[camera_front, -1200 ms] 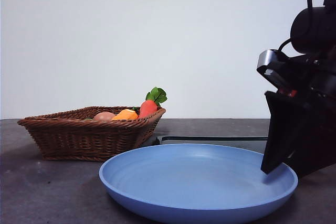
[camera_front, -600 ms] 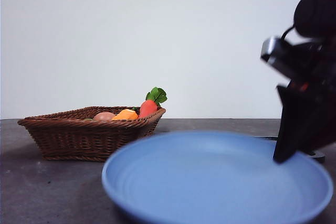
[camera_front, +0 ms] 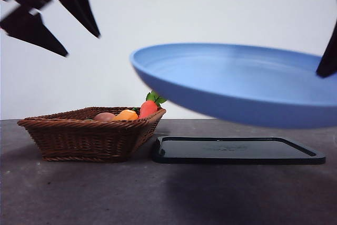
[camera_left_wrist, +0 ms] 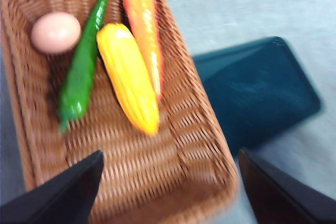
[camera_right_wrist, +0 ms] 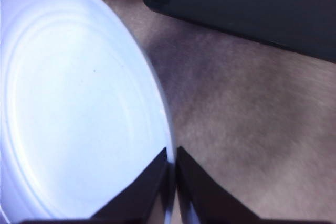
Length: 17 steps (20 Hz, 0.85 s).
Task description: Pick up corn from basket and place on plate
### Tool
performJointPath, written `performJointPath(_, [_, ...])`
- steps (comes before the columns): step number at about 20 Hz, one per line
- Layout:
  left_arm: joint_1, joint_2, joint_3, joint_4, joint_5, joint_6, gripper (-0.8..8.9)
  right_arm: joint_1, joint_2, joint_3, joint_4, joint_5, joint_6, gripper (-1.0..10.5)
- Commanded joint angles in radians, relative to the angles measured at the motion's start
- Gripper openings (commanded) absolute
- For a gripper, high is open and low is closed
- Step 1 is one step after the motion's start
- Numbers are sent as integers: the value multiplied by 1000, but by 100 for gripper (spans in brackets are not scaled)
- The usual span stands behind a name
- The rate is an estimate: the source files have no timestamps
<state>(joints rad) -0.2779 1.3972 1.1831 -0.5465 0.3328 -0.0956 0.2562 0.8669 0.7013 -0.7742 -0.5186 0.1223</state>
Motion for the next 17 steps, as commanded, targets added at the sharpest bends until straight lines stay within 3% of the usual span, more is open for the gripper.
performJointPath(1, [-23, 131, 100, 0, -35, 6, 417, -23, -43, 32, -24, -3, 13, 1])
performJointPath(9, [-54, 478, 305, -5, -57, 13, 417, -78, -166, 34, -103, -1, 17, 1])
performJointPath(17, [-60, 590, 332, 44, -111, 20, 416, -78, -172, 34, -127, -1, 24, 1])
